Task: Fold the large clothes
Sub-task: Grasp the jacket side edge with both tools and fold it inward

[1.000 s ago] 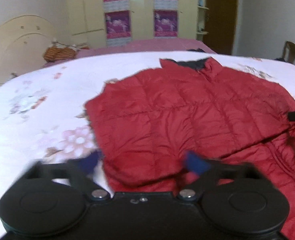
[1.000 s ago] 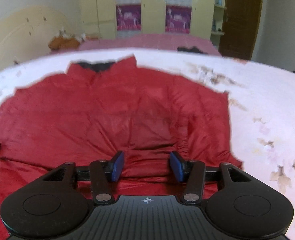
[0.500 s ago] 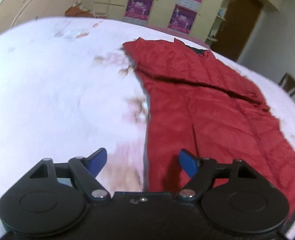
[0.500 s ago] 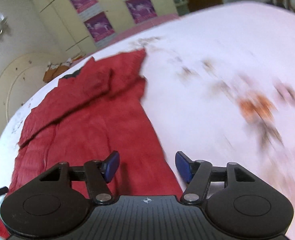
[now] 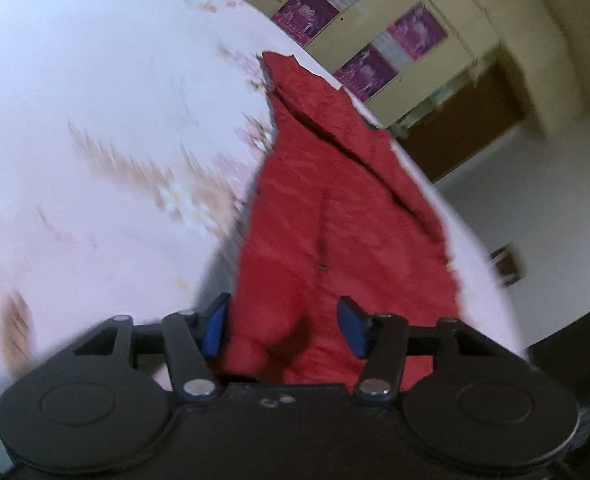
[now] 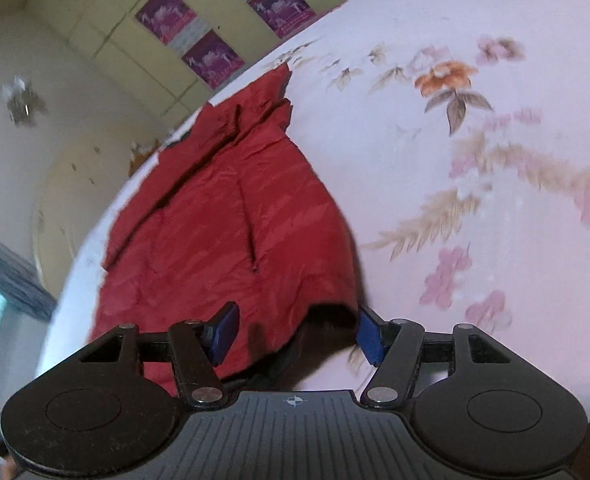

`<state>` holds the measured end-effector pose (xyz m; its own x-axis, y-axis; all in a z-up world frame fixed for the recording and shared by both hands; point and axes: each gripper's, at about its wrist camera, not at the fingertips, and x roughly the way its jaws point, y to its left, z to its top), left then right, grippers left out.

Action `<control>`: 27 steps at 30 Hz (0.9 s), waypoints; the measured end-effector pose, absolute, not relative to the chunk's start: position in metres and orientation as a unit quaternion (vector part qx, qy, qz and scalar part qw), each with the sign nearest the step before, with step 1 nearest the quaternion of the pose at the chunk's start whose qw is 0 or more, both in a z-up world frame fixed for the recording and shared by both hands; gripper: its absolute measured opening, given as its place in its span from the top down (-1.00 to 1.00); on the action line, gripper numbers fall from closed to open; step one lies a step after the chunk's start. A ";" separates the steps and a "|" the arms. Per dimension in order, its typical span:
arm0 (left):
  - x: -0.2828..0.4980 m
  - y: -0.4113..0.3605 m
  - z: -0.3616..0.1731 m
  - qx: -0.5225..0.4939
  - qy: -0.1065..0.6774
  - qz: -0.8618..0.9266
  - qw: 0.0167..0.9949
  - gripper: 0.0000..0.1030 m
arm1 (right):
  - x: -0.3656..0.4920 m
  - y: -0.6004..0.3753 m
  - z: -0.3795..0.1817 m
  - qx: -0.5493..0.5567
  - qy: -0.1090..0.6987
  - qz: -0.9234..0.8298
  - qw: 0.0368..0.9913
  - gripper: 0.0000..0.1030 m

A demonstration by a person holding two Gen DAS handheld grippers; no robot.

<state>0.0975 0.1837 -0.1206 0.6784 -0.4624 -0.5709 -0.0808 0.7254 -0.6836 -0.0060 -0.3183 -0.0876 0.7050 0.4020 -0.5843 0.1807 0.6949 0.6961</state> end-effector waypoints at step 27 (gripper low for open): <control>0.162 0.171 -0.031 -0.380 0.247 -0.114 0.884 0.88 | 0.083 -0.339 0.025 0.379 0.250 0.106 0.884 0.88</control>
